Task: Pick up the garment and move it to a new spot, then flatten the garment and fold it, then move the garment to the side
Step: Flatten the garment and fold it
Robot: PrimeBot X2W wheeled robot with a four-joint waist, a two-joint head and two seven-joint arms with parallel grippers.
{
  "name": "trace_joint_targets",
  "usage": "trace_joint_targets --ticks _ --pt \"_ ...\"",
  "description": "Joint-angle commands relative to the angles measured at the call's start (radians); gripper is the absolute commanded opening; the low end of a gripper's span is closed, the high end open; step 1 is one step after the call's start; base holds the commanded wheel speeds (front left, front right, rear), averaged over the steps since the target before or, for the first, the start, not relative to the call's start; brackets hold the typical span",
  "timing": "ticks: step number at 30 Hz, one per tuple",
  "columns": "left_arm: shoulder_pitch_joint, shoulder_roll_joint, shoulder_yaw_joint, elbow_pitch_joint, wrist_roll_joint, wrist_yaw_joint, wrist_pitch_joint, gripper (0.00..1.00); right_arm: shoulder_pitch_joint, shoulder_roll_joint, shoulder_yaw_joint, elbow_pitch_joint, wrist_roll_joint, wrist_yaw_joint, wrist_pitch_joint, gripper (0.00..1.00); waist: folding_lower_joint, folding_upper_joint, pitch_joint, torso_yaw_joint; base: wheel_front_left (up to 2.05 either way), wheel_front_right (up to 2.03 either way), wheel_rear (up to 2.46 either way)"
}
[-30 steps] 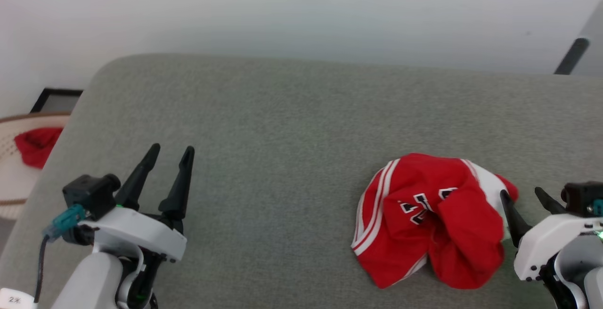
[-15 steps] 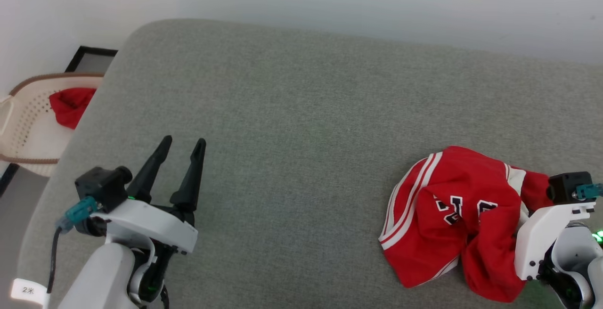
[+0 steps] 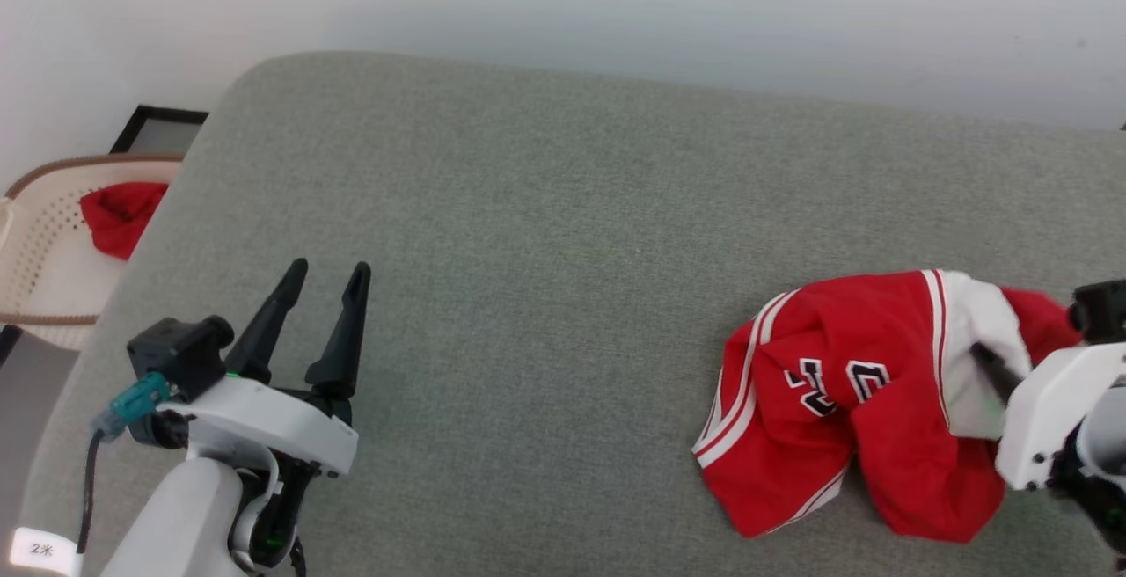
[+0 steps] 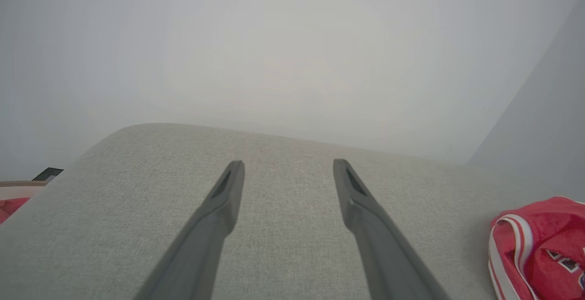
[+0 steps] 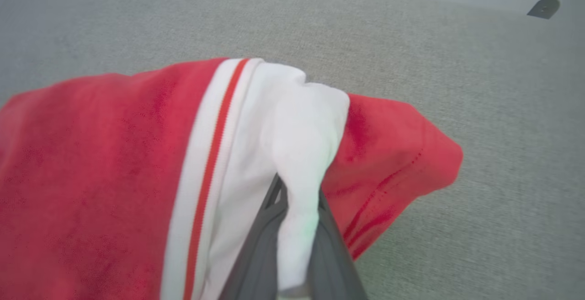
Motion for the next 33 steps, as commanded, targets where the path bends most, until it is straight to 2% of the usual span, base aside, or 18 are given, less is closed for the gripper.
trace_joint_targets --ticks 1,8,15,18,19,20,26,33 --pt "0.008 0.004 0.003 0.001 -0.003 -0.003 -0.002 1.00 0.006 -0.007 -0.014 -0.013 -0.005 0.000 0.006 0.00 0.0000 0.0000 -0.010 -0.011 0.00 0.00 0.00" --pt "0.013 0.007 0.004 -0.004 -0.003 -0.004 -0.007 1.00 0.049 -0.032 -0.120 -0.082 -0.033 0.000 0.046 0.00 0.0000 0.0000 -0.024 -0.035 0.00 0.00 0.00" --pt "0.005 0.005 -0.005 0.000 -0.006 -0.003 -0.008 1.00 0.099 -0.030 -0.226 -0.067 -0.085 0.000 0.042 0.00 0.0000 0.0000 -0.023 -0.050 0.00 0.00 0.00" --pt "0.002 0.007 -0.010 0.005 -0.009 -0.003 -0.008 1.00 0.103 -0.019 -0.239 -0.029 -0.095 0.000 0.025 0.28 0.0000 0.0000 -0.022 -0.055 0.00 0.00 0.00" --pt "0.000 0.007 -0.011 0.006 -0.011 -0.003 -0.008 1.00 0.098 -0.017 -0.240 -0.012 -0.093 0.000 0.014 0.44 0.0000 0.0000 -0.022 -0.056 0.00 0.00 0.00" --pt "-0.001 0.008 -0.015 0.008 -0.013 -0.003 -0.008 1.00 0.094 -0.017 -0.235 0.003 -0.094 0.000 0.003 1.00 0.0000 0.0000 -0.021 -0.058 0.00 0.00 0.00" --pt "-0.019 0.022 -0.048 -0.004 -0.037 -0.003 0.019 1.00 0.068 -0.008 -0.202 0.046 -0.089 0.000 -0.053 1.00 0.0000 0.0000 -0.028 -0.074 0.00 0.00 0.00" --pt "-0.054 0.048 -0.083 -0.048 -0.075 -0.003 0.114 1.00 0.063 0.001 -0.182 -0.013 -0.108 0.000 -0.157 1.00 0.0000 0.0000 -0.057 -0.107 0.00 0.00 0.00"
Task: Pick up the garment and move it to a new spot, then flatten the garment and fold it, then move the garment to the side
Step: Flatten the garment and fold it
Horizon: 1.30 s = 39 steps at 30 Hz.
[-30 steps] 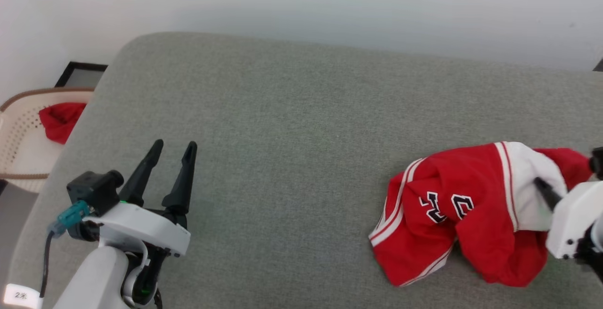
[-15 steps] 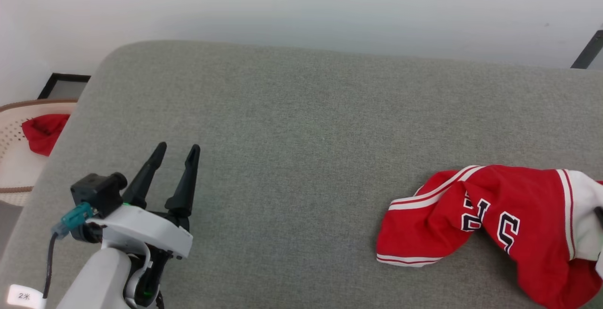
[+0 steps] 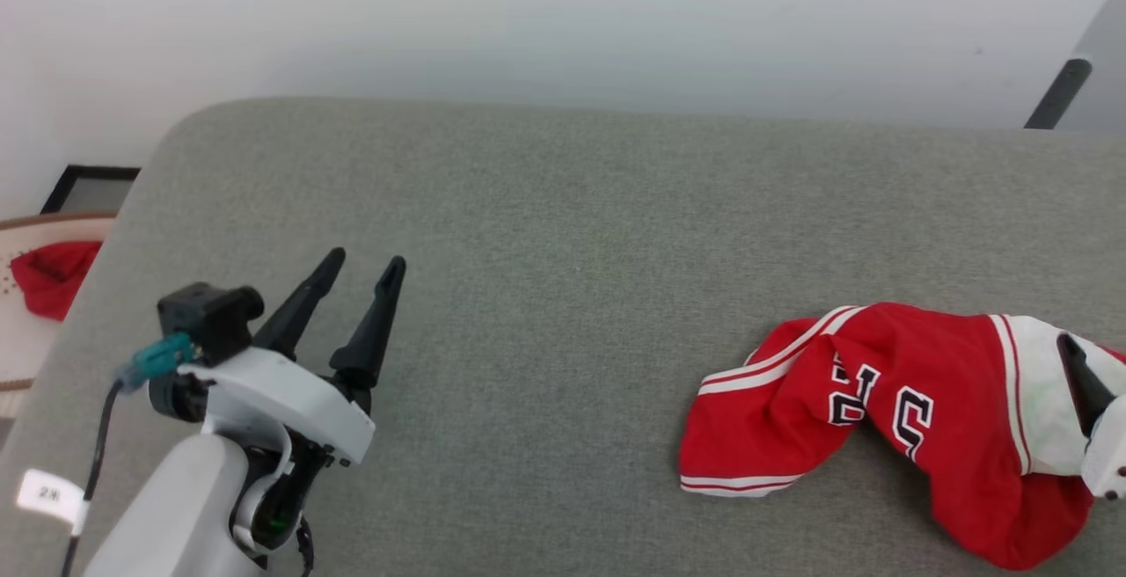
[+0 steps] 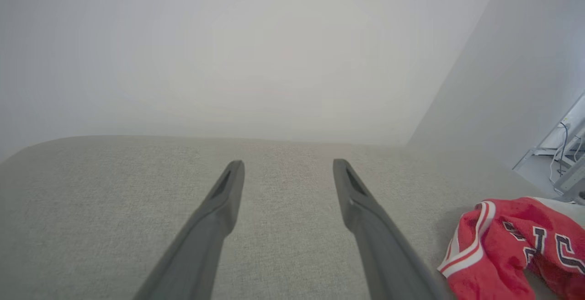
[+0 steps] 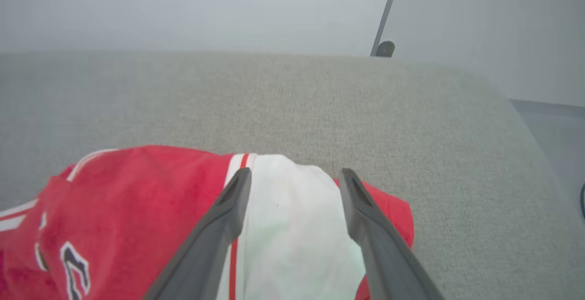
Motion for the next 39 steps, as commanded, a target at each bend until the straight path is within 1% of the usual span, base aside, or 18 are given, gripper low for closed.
trace_joint_targets --ticks 1,4,9,15,19,20,23,25,29,34,39 --pt "-0.012 0.007 -0.004 -0.008 -0.003 0.002 0.021 1.00 0.004 0.013 0.001 -0.020 -0.020 0.000 -0.023 1.00 0.0000 -0.0001 -0.018 -0.017 0.00 0.00 0.00" --pt "-0.022 0.010 -0.022 -0.036 -0.032 0.004 0.101 1.00 0.028 0.035 -0.005 -0.073 -0.041 0.000 -0.078 1.00 0.0000 -0.0001 -0.035 -0.036 0.00 0.00 0.00" --pt "-0.038 0.012 -0.058 -0.092 -0.103 0.018 0.290 1.00 0.069 0.092 -0.015 -0.162 -0.089 0.000 -0.169 1.00 0.0000 -0.0001 -0.050 -0.072 0.00 0.00 0.00" --pt "-0.051 0.018 -0.108 -0.160 -0.183 0.064 0.529 1.00 0.116 0.162 -0.016 -0.260 -0.161 0.000 -0.300 1.00 0.0000 -0.0001 -0.046 -0.123 0.00 0.00 0.00" --pt "-0.049 0.012 -0.142 -0.194 -0.238 0.106 0.668 1.00 0.136 0.203 -0.019 -0.286 -0.192 0.000 -0.378 1.00 0.0000 -0.0001 -0.035 -0.157 0.00 0.00 0.00" --pt "-0.049 0.012 -0.142 -0.194 -0.238 0.106 0.668 1.00 0.136 0.203 -0.019 -0.286 -0.192 0.000 -0.378 1.00 0.0000 -0.0001 -0.035 -0.157 0.00 0.00 0.00" --pt "-0.042 0.000 -0.155 -0.218 -0.291 0.140 0.758 1.00 0.143 0.228 -0.027 -0.287 -0.201 0.000 -0.419 1.00 0.0000 -0.0001 -0.023 -0.181 0.00 0.00 0.00" --pt "-0.047 0.000 -0.169 -0.233 -0.307 0.159 0.810 1.00 0.148 0.243 -0.030 -0.281 -0.201 0.000 -0.431 1.00 0.0000 -0.0001 -0.011 -0.195 0.00 0.00 0.00" --pt "-0.070 -0.019 -0.193 -0.252 -0.331 0.181 0.875 1.00 0.141 0.261 -0.030 -0.276 -0.206 0.000 -0.444 1.00 0.0000 -0.0001 0.019 -0.219 0.00 0.00 0.00" --pt "-0.100 -0.039 -0.217 -0.232 -0.331 0.192 0.915 1.00 0.109 0.276 -0.021 -0.262 -0.199 0.000 -0.463 1.00 0.0000 -0.0001 0.064 -0.251 0.00 0.00 0.00" --pt "-0.117 -0.050 -0.240 -0.187 -0.307 0.196 0.919 1.00 0.088 0.285 -0.011 -0.240 -0.191 0.000 -0.485 1.00 0.0000 -0.0001 0.104 -0.281 0.00 0.00 0.00"
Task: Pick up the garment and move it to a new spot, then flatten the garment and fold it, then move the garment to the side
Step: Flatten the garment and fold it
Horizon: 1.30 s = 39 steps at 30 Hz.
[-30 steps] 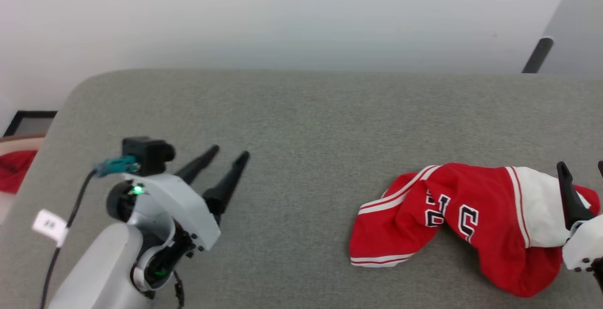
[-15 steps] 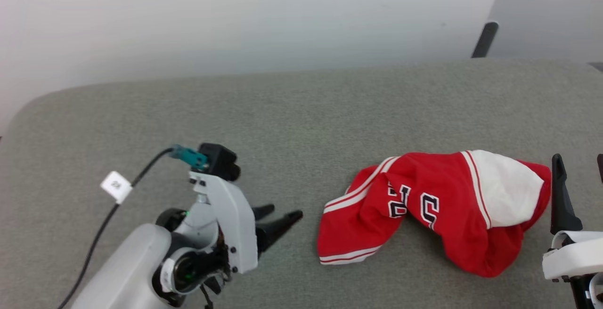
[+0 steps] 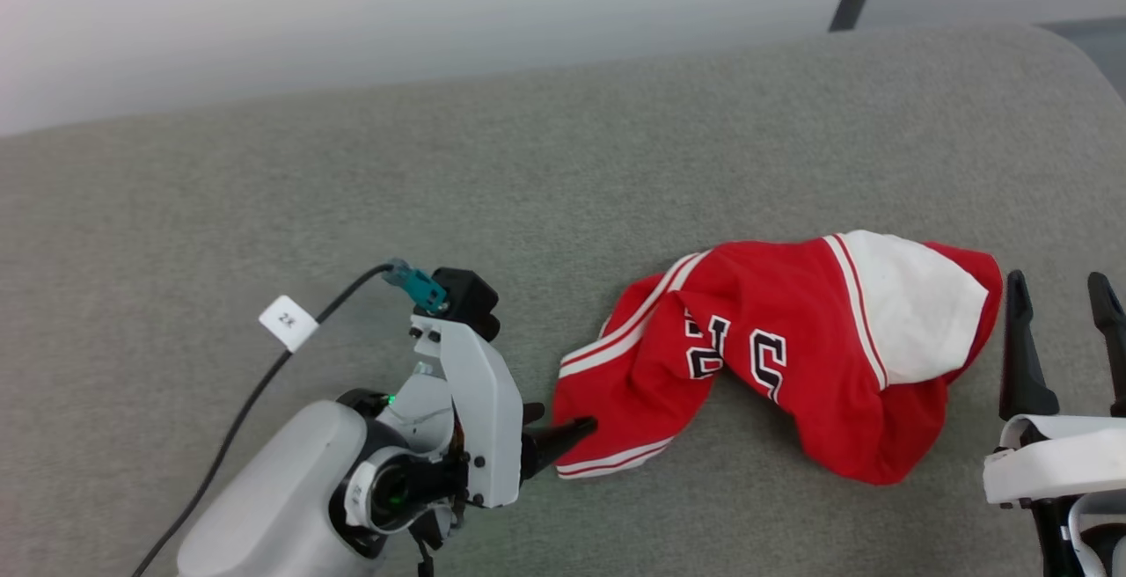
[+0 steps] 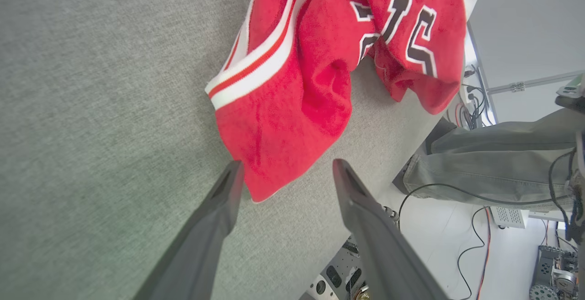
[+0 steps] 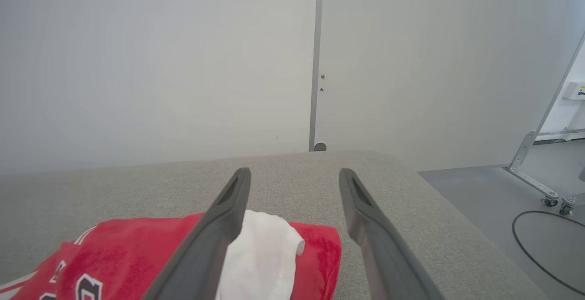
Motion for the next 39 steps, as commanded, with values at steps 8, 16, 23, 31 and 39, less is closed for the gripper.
trace_joint_targets --ticks 8,16,23,31,39 --pt "-0.013 -0.010 -0.028 0.076 0.035 -0.007 -0.012 1.00 -0.030 0.009 0.007 0.038 0.016 0.000 -0.031 1.00 0.0000 0.0000 0.055 -0.049 0.00 0.00 0.00" --pt "-0.006 -0.038 -0.033 0.158 0.013 -0.017 -0.020 1.00 -0.047 0.012 0.007 0.052 0.010 0.000 -0.038 1.00 0.0000 0.0000 0.062 -0.044 0.00 0.00 0.00" --pt "-0.039 -0.030 -0.026 0.196 0.010 -0.036 -0.009 0.00 -0.051 0.013 0.009 0.051 0.003 0.000 -0.035 1.00 0.0000 0.0000 0.064 -0.027 0.00 0.00 0.00" --pt "-0.100 0.040 0.019 0.178 0.022 -0.050 -0.014 0.00 -0.037 0.014 -0.004 0.050 0.001 0.000 -0.026 1.00 0.0000 0.0000 0.040 0.006 0.00 0.00 0.00" --pt "-0.143 0.137 0.057 0.161 0.047 -0.044 -0.008 0.00 -0.021 0.014 -0.001 0.061 -0.004 0.000 -0.018 1.00 0.0000 0.0000 0.008 0.038 0.00 0.00 0.00"
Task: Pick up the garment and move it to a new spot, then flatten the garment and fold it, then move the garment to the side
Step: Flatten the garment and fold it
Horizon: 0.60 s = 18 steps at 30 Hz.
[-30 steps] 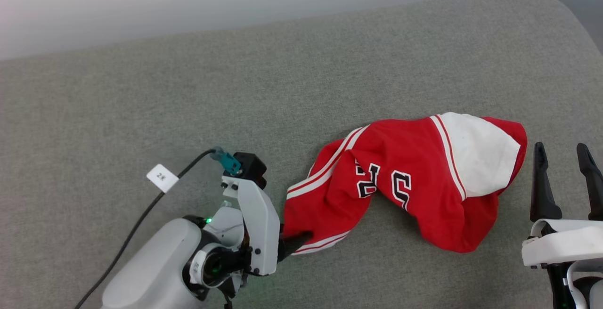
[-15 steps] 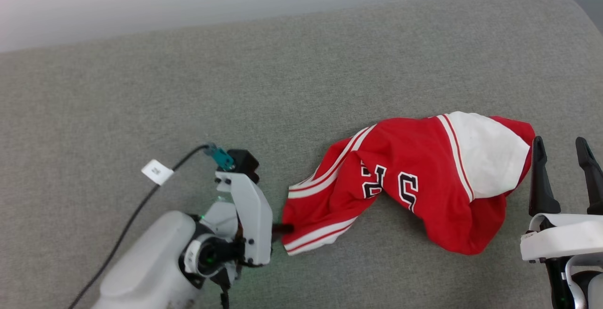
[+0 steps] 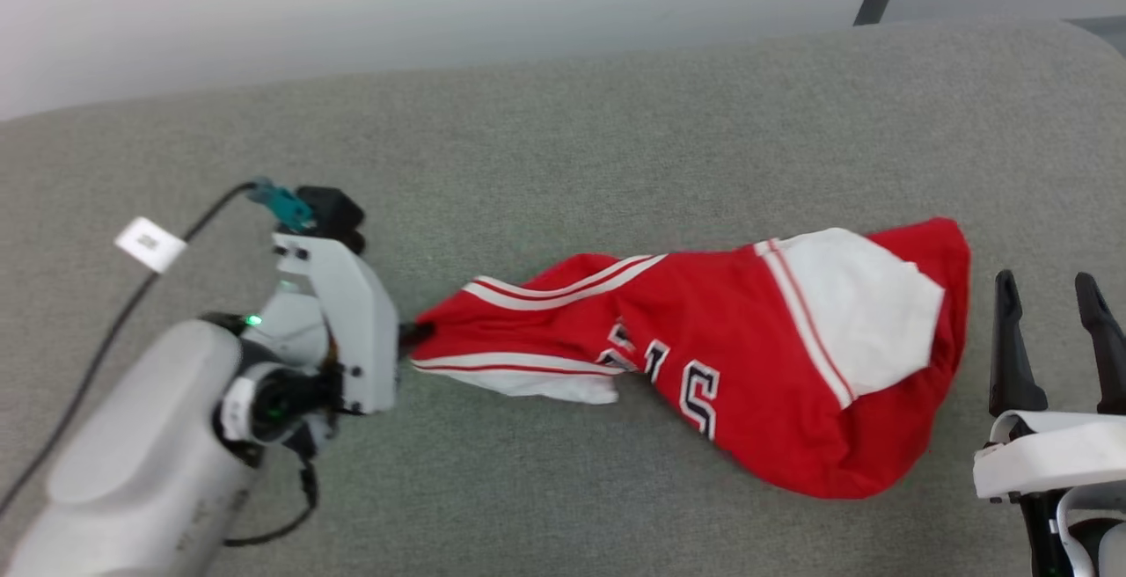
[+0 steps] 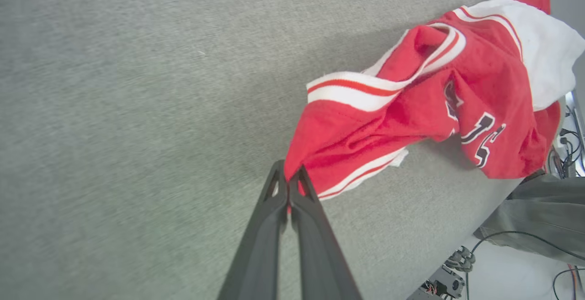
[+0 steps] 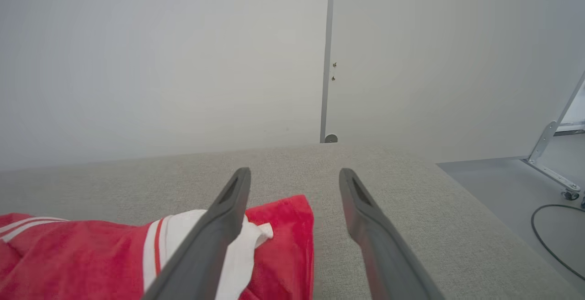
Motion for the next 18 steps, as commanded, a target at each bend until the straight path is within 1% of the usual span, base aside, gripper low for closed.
trace_joint_targets --ticks 1,10,12,14,15,18 --pt "-0.010 0.016 0.006 0.000 0.007 0.002 0.006 0.00 0.009 0.002 0.003 0.002 -0.001 0.000 0.003 1.00 0.0000 0.0000 -0.012 0.011 0.00 0.00 0.00" --pt "-0.045 0.139 0.014 0.058 0.080 0.009 0.007 0.00 0.036 0.002 0.018 -0.012 -0.002 0.000 0.020 1.00 0.0000 0.0000 -0.038 0.016 0.00 0.00 0.00" --pt "-0.042 0.139 0.021 0.075 0.080 0.021 -0.003 0.00 0.048 0.002 0.023 -0.018 -0.002 0.000 0.025 1.00 0.0000 0.0000 -0.042 0.013 0.00 0.00 0.00" --pt "-0.042 0.154 0.022 0.105 0.093 0.015 -0.015 0.01 0.055 0.002 0.028 -0.021 -0.001 0.000 0.030 1.00 0.0000 0.0000 -0.043 0.009 0.00 0.00 0.00" --pt "-0.038 0.155 0.019 0.120 0.094 0.010 -0.021 0.03 0.054 0.002 0.030 -0.022 0.001 0.000 0.030 1.00 0.0000 0.0000 -0.044 0.007 0.00 0.00 0.00" --pt "-0.025 0.122 0.024 0.171 0.077 -0.003 -0.052 0.15 0.054 -0.002 0.035 -0.011 0.009 0.000 0.025 1.00 0.0000 0.0000 -0.042 0.004 0.00 0.00 0.00"
